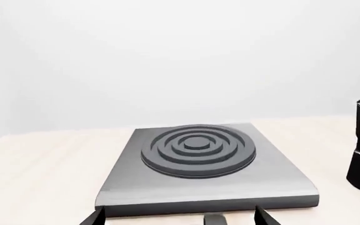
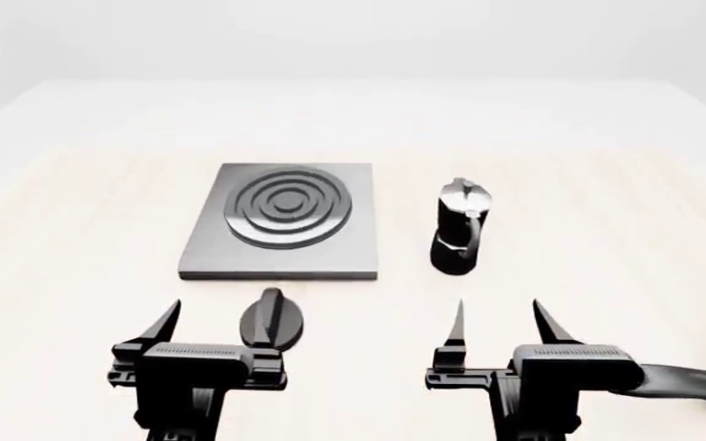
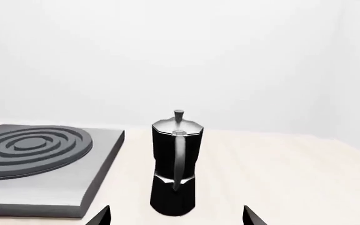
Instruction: Put the frying pan on the stove.
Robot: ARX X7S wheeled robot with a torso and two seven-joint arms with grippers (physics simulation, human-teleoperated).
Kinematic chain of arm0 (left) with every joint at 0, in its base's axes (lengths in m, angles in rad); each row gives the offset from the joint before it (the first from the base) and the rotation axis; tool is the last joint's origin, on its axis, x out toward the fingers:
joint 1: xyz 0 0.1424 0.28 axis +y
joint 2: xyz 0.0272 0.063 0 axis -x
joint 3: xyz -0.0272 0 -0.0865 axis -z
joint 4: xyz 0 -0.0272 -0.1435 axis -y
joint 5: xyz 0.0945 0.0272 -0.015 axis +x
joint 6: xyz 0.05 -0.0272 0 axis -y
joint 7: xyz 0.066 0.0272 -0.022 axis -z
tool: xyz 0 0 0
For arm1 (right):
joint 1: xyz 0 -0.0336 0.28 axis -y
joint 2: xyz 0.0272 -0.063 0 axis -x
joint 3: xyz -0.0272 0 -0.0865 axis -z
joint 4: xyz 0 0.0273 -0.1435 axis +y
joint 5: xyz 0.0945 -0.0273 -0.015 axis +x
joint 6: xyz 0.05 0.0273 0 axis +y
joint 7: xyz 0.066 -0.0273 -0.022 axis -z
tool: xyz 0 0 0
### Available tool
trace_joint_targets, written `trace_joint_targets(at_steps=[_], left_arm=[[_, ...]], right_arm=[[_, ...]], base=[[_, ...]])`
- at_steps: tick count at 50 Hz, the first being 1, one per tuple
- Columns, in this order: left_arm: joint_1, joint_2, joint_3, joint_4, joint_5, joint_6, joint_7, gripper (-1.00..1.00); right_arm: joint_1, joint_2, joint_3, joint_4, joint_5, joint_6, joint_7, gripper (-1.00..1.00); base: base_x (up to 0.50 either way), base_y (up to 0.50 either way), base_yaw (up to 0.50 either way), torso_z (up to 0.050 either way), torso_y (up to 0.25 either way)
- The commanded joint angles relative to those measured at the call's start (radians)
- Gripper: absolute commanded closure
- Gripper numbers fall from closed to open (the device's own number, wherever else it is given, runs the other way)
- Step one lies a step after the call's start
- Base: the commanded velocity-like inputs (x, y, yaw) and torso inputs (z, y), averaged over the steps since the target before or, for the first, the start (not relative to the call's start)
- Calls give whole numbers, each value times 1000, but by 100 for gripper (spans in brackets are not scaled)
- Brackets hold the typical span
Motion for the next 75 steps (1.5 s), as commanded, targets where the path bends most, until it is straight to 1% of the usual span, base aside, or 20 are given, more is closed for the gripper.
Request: trace_joint_targets(at_steps=[1, 22, 25, 30, 32, 34, 40, 46, 49, 58, 60, 63, 75], left_arm=[[9, -12, 6, 13, -11, 1, -8, -100], [17, -29, 13, 18, -31, 11, -21, -100], [18, -31, 13, 17, -35, 13, -22, -100], [16, -33, 18, 6, -40, 20, -21, -100], [15, -34, 19, 4, -41, 22, -22, -100], [15, -35, 19, 3, -45, 22, -22, -100], [11, -38, 27, 3, -46, 20, -25, -100], [8, -41, 31, 4, -47, 18, -30, -100], [8, -42, 35, 2, -49, 19, -30, -100], [9, -45, 40, -6, -55, 30, -33, -100], [11, -47, 41, -3, -58, 30, -33, -100], [10, -49, 41, -2, -60, 29, -34, -100], [5, -54, 47, -9, -66, 32, -38, -100]], right_arm=[[2, 11, -11, -2, -4, 9, 18, -100], [19, 19, -27, -38, 13, 50, 38, -100], [17, 10, -4, -60, 58, 50, 38, -100], [40, 8, 25, -93, 26, 142, 108, -100], [40, 4, 40, -97, 25, 154, 129, -100], [36, 0, 52, -104, 13, 157, 157, -100], [23, -1, 76, -115, 33, 151, 174, -100], [17, -3, 105, -151, 10, 189, 234, -100], [7, 4, 117, -160, 19, 194, 237, -100], [-11, -16, 188, -153, 62, 164, 284, -100], [-16, -25, 213, -137, 77, 129, 296, -100], [-18, -29, 229, -123, 92, 119, 307, -100], [-33, -32, 258, -90, 123, 73, 339, -100]], base=[[371, 0, 0, 0, 0], [369, 0, 0, 0, 1], [0, 0, 0, 0, 0], [0, 0, 0, 0, 0], [0, 0, 0, 0, 0], [0, 0, 0, 0, 0], [0, 0, 0, 0, 0], [0, 0, 0, 0, 0], [0, 0, 0, 0, 0], [0, 0, 0, 0, 0], [0, 0, 0, 0, 0], [0, 0, 0, 0, 0], [0, 0, 0, 0, 0]])
